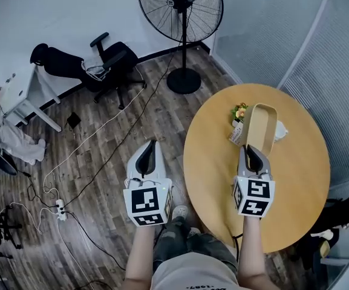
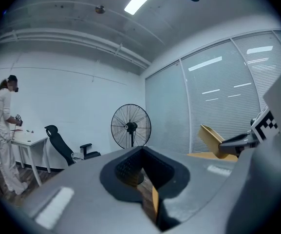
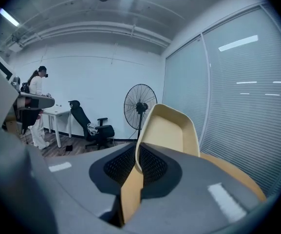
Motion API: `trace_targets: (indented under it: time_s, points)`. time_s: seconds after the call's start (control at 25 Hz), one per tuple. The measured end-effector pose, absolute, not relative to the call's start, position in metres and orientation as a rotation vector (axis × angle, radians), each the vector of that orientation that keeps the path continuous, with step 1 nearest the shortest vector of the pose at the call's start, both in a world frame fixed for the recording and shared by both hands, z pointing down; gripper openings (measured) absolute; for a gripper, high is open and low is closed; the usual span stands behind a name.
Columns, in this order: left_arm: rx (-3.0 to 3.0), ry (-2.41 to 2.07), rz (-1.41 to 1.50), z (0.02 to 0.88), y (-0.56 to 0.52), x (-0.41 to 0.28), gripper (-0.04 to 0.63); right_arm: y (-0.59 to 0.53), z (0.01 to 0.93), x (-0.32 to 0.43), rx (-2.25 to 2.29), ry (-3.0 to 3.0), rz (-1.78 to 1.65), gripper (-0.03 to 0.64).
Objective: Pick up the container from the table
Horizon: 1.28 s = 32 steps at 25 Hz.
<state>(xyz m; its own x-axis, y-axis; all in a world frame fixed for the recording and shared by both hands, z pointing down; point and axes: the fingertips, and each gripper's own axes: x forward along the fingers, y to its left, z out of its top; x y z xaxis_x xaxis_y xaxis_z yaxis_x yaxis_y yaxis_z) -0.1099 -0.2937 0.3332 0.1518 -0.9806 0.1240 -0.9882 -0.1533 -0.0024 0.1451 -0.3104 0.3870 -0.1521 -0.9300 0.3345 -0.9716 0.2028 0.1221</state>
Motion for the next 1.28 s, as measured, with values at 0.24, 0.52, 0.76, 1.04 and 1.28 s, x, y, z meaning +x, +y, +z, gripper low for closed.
trace_targets:
  time_s: [0.24,0.52,0.76,1.04,1.28]
  points:
    - [2.341,-2.037,0.109,0.309,-0.287,-0.115,0.0,-0.31,0.356,0.143,1.827,-2.203,0.115,0.051]
    - [2.349,-2.092,0.054,0.285,-0.28,-0.122,0.0,-0.311,0.33,0.137,1.853,-2.258,0.056,0.051]
    - [2.351,-2.116,0.023,0.272,-0.272,-0.124,0.0,-0.307,0.319,0.134,1.858,-2.285,0.035,0.051]
    - [2.351,-2.129,0.006,0.265,-0.266,-0.126,0.0,-0.302,0.312,0.132,1.855,-2.304,0.029,0.051]
    - [2.341,-2.137,-0.003,0.263,-0.26,-0.127,0.0,-0.297,0.309,0.132,1.853,-2.307,0.019,0.051]
